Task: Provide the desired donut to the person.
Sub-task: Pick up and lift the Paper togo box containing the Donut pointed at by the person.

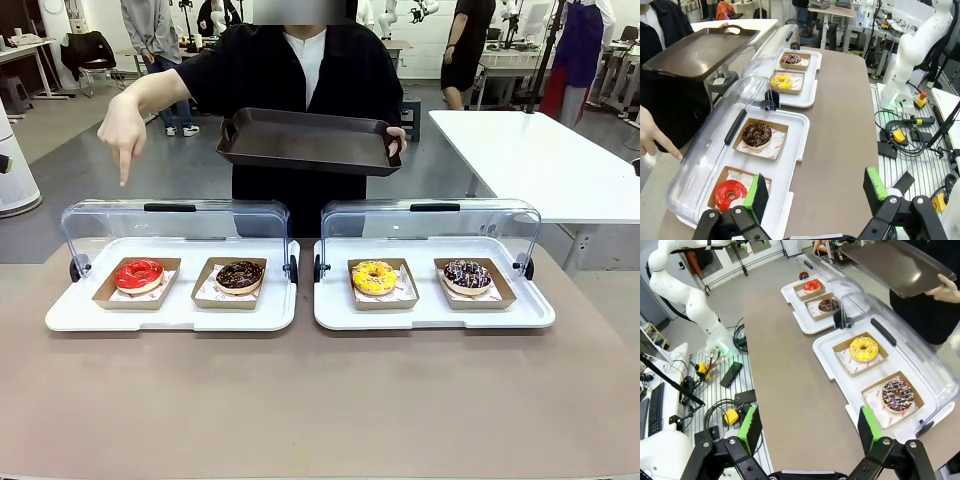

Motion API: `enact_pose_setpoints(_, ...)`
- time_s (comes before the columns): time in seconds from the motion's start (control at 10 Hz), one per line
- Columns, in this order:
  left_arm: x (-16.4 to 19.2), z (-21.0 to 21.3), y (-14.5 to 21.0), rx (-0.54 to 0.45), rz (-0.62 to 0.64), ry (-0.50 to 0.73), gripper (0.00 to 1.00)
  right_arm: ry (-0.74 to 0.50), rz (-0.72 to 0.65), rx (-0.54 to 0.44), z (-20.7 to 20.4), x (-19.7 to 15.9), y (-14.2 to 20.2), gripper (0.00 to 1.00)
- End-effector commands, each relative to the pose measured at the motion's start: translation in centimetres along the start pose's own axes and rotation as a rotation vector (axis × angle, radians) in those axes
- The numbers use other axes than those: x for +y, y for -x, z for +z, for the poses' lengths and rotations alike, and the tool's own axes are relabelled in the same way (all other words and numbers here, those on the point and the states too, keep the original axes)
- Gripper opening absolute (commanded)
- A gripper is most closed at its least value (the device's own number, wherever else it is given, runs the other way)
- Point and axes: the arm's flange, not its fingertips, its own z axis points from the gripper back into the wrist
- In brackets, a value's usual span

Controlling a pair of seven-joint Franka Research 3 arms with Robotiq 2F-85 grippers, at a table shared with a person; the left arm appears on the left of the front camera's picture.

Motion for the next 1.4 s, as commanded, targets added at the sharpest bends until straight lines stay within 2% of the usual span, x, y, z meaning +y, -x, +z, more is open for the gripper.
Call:
enact_pose_setpoints(0.0, 0.03, 0.15, -0.2, -0.003, -0.005, 0.004, 1.0, -0.008, 0.011, -0.024, -0.05, -0.2, -0.17, 1.0)
enact_pose_setpoints(1.3, 0.03, 0.15, -0.2, -0.003, -0.005, 0.004, 1.0, -0.008, 0.011, -0.024, -0.05, -0.2, -0.17, 1.0)
